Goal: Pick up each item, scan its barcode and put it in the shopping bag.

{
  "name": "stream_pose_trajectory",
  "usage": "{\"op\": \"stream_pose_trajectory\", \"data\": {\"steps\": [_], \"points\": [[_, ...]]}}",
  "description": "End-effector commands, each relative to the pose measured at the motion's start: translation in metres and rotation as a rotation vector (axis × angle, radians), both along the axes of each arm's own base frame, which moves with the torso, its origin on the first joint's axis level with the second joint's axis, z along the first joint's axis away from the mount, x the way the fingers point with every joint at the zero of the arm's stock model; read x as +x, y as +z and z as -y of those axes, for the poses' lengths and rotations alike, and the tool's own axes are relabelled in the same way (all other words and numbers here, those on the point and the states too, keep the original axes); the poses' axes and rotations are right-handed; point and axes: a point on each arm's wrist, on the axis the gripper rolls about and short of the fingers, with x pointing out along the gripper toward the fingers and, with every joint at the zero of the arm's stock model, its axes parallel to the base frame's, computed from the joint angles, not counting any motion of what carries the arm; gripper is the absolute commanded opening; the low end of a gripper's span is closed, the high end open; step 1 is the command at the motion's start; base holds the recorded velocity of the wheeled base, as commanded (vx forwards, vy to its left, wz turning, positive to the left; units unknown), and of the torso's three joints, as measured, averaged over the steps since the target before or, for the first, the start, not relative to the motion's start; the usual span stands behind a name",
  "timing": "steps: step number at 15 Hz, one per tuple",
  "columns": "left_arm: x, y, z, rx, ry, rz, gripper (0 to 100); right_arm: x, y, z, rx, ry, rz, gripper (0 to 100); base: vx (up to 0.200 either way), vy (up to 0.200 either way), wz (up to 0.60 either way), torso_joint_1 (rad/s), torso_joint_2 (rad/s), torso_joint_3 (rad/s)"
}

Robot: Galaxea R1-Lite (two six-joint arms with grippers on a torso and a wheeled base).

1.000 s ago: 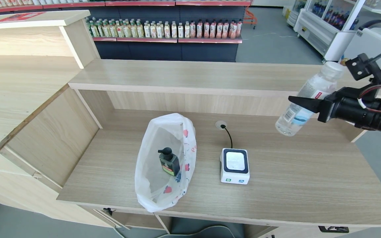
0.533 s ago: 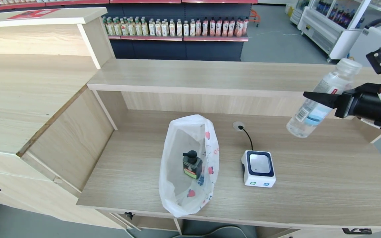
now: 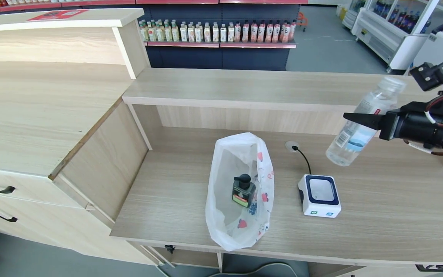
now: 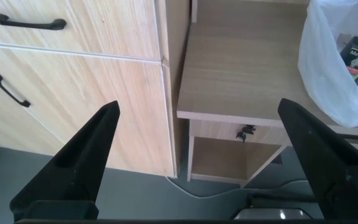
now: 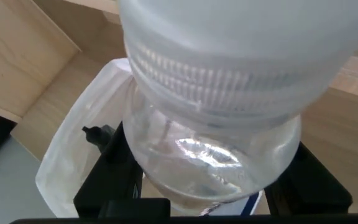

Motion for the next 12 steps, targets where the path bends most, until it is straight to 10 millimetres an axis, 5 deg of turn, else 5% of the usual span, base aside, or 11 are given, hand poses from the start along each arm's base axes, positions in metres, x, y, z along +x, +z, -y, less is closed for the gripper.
{"op": "stream_pose_trajectory", "data": {"steps": [1, 4, 7, 12], "points": [[0.000, 0.000, 0.000, 0.000, 0.000, 0.000, 100, 0.024, -0.023, -0.021, -0.001, 0.069, -0.073, 0, 0.000, 0.000, 0.00, 0.000, 0.00, 0.000], [0.000, 0.000, 0.000, 0.000, 0.000, 0.000, 100, 0.047, -0.040, -0.049, -0.006, 0.147, -0.108, 0, 0.000, 0.000, 0.00, 0.000, 0.00, 0.000], [0.000, 0.000, 0.000, 0.000, 0.000, 0.000, 100, 0.101, -0.074, -0.099, -0.018, 0.255, -0.024, 0, 0.000, 0.000, 0.00, 0.000, 0.00, 0.000], [0.000, 0.000, 0.000, 0.000, 0.000, 0.000, 100, 0.143, -0.105, -0.162, -0.013, 0.364, 0.052, 0, 0.000, 0.000, 0.00, 0.000, 0.00, 0.000]]}}
